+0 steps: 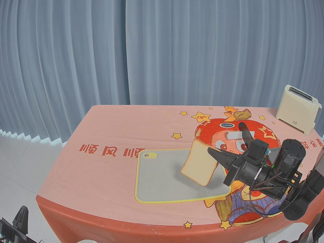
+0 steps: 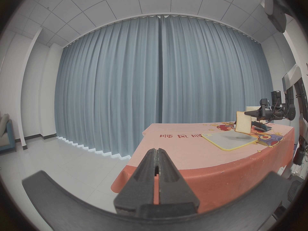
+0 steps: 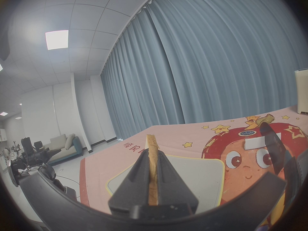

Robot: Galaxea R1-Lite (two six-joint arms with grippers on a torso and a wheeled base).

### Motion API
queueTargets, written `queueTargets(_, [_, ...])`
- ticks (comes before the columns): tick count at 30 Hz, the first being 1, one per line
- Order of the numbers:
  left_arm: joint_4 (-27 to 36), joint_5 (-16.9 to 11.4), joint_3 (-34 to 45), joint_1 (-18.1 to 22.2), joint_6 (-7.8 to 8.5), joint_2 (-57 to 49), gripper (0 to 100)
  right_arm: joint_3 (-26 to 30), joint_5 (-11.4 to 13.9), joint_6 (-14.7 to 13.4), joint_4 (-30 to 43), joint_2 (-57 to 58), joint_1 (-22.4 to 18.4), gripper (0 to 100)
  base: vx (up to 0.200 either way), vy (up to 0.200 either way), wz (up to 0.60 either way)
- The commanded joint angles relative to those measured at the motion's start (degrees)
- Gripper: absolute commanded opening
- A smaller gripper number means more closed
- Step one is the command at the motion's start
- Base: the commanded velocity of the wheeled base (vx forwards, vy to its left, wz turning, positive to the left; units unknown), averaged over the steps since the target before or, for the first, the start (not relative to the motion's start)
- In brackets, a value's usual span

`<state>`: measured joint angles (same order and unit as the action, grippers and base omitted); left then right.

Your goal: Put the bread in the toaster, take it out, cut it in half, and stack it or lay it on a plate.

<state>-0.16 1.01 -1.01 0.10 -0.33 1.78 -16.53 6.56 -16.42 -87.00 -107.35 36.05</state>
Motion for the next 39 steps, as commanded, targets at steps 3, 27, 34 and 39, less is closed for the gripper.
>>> queueTargets(3, [-0.02, 0.04, 1.01, -0.01, -0.02, 0.07, 0, 0.01, 0.03, -0.01, -0.01, -0.05, -0.01, 0, 0.0, 0.0, 0.0])
queueTargets(27, [-0.02, 0.04, 1.01, -0.01, -0.02, 0.07, 0, 0.62, 0.03, -0.37, -0.01, -1.99, -0.28, 0, 0.0, 0.0, 0.0])
queueTargets(34, [-0.02, 0.04, 1.01, -0.01, -0.02, 0.07, 0, 0.71, 0.03, -0.37, -0.01, -1.99, -0.19, 0, 0.0, 0.0, 0.0])
queueTargets(39, [-0.02, 0.04, 1.01, -0.01, -0.02, 0.07, 0, 0.71, 0.03, -0.37, -0.01, -1.99, -0.28, 0, 0.0, 0.0, 0.0])
